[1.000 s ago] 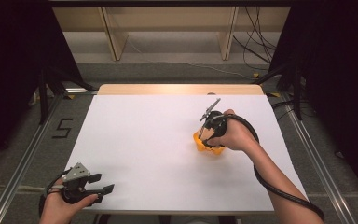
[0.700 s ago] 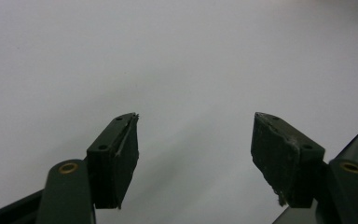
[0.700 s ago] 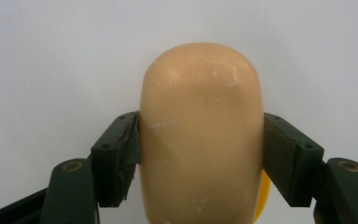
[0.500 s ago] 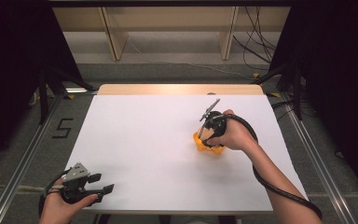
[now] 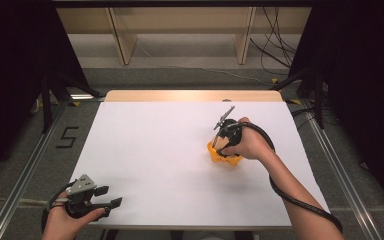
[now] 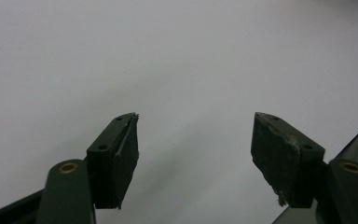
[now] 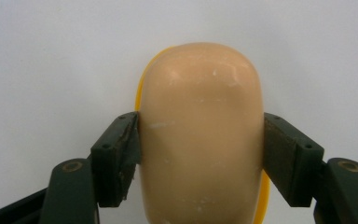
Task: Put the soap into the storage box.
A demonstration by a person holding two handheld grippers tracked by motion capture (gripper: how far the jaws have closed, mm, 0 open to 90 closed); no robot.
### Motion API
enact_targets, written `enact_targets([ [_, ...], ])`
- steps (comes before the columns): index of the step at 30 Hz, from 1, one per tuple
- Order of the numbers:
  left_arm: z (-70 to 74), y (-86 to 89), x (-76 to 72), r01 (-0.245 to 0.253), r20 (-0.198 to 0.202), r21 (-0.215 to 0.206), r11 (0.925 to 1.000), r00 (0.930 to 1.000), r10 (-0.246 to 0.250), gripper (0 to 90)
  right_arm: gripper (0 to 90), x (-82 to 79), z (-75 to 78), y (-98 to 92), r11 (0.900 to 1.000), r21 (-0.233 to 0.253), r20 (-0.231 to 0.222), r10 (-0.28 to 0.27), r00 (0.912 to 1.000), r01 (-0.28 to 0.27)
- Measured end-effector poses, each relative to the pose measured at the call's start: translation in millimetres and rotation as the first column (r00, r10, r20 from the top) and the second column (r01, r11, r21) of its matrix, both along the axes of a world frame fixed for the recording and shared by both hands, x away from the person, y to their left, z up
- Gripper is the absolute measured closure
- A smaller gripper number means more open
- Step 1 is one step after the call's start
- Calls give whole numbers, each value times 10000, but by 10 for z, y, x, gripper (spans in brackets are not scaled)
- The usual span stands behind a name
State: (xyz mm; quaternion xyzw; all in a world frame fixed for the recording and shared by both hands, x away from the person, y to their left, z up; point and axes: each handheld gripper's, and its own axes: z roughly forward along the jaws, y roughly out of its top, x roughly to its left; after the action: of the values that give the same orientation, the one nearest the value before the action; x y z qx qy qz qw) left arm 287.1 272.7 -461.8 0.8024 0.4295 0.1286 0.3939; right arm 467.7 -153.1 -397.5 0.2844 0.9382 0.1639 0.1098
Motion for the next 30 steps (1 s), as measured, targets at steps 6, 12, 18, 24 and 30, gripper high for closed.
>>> enact_targets([
  [6, 1, 0, 0, 14, -1, 14, 10000, 10000, -14, 318, 338, 7, -23, -12, 10000, -71, 7, -60, 10000, 60],
  [12, 1, 1, 0, 17, 0, 14, 10000, 10000, -17, 318, 337, 21, -66, -23, 9999, -135, 34, -16, 10000, 16],
  [18, 1, 1, 0, 27, -7, 24, 10000, 10000, -27, 318, 333, 36, -103, -32, 9998, -195, -43, -78, 10000, 77],
  [24, -2, -2, 0, -2, 8, 23, 10000, 10000, 2, 318, 380, 52, -42, -37, 10000, -3, 200, -71, 9998, 71],
  [30, 4, 3, 0, 17, 21, 9, 10000, 10000, -17, 317, 417, 24, 26, -50, 9993, 184, 263, -321, 9991, 317],
])
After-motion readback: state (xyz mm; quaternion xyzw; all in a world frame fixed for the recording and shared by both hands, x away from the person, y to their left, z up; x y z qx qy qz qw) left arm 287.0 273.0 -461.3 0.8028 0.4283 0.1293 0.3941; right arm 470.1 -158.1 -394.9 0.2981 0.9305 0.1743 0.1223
